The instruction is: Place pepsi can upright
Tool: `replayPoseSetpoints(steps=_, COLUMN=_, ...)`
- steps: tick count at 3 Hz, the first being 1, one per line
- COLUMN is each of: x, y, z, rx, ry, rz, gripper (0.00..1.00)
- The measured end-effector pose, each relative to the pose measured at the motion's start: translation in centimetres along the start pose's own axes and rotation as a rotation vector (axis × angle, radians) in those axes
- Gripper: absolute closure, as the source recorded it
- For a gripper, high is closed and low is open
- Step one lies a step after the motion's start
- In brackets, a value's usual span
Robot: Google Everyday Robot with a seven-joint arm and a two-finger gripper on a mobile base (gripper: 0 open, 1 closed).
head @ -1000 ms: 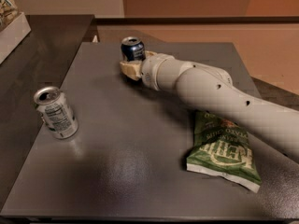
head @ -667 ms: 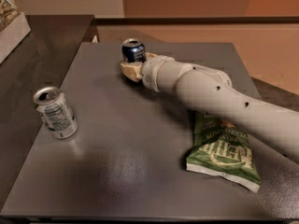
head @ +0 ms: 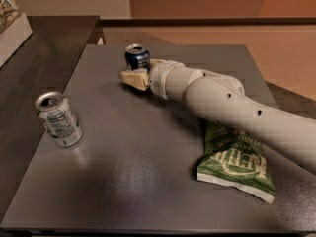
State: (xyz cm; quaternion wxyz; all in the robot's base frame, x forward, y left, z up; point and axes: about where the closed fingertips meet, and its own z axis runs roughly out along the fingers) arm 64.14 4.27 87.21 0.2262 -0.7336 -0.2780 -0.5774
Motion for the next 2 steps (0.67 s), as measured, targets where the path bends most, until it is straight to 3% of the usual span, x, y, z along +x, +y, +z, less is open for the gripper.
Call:
replayPoseSetpoints(steps=1, x=0.07, y=-0.14, z=0.06, rx=0.002, ry=0.000, rz=-0.001, gripper=0.00)
replayPoseSetpoints(steps=2, x=0.08, y=-0.14, z=0.06, rx=0.002, ry=0.000, rz=-0.001, gripper=0.00)
